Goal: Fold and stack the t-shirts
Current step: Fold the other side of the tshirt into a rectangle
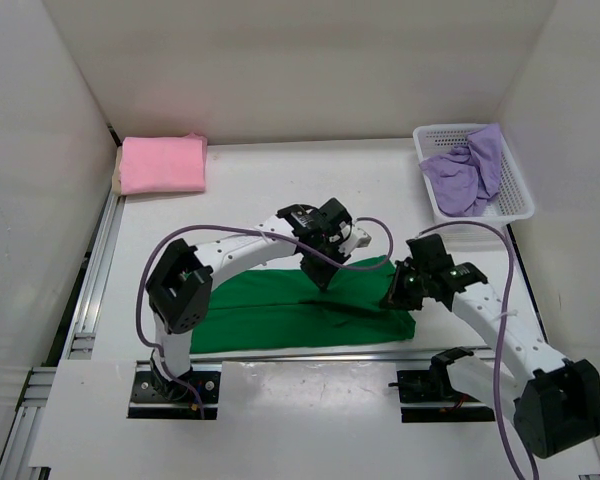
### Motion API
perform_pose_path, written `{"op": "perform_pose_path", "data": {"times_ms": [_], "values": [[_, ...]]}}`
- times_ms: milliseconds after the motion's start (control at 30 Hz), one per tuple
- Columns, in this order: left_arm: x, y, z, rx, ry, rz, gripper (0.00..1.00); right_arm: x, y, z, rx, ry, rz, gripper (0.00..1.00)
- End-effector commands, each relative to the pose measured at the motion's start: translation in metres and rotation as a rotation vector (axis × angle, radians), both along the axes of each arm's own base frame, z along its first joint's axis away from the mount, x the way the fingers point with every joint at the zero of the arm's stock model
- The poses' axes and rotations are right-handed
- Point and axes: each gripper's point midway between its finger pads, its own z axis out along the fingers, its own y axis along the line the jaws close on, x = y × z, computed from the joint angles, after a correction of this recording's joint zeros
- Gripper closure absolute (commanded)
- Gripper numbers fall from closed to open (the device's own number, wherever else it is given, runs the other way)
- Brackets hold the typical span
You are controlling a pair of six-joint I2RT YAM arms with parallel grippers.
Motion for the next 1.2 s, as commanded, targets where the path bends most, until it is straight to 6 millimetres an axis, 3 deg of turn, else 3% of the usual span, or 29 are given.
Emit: {"op": "perform_pose_path", "data": {"times_ms": [0, 233, 400, 633, 900, 1000, 1033, 1067, 1100, 1167], "values": [[0.011, -0.004, 0.005, -0.022, -0.056, 0.009, 0.89, 0.015, -0.001, -0.004, -0.042, -0.013, 0.016, 1.00], [0.041, -0.004, -0.017, 0.026, -0.152, 0.061, 0.89, 0.083, -0.007, 0.002, -0.134, -0.068, -0.019, 1.00], [0.051, 0.001, -0.028, 0.061, -0.175, 0.085, 0.87, 0.112, -0.005, -0.008, -0.140, -0.064, -0.032, 1.00], [0.068, 0.013, -0.038, 0.135, -0.258, 0.128, 0.85, 0.120, -0.016, -0.036, -0.184, 0.004, -0.057, 1.00], [0.079, 0.012, -0.047, 0.167, -0.286, 0.143, 0.78, 0.126, -0.024, -0.036, -0.191, 0.006, -0.092, 0.99], [0.079, 0.013, -0.051, 0.176, -0.280, 0.141, 0.70, 0.121, -0.023, -0.039, -0.191, 0.026, -0.076, 0.76], [0.080, 0.014, -0.051, 0.183, -0.289, 0.145, 0.67, 0.121, -0.023, -0.039, -0.191, 0.026, -0.076, 0.65], [0.080, 0.014, -0.051, 0.183, -0.289, 0.146, 0.46, 0.118, -0.024, -0.040, -0.195, 0.039, -0.075, 0.60], [0.080, 0.014, -0.051, 0.183, -0.289, 0.146, 0.37, 0.117, -0.024, -0.036, -0.193, 0.032, -0.076, 0.57], [0.082, 0.014, -0.046, 0.179, -0.303, 0.151, 0.35, 0.114, -0.027, -0.026, -0.192, -0.005, -0.084, 0.54]]}}
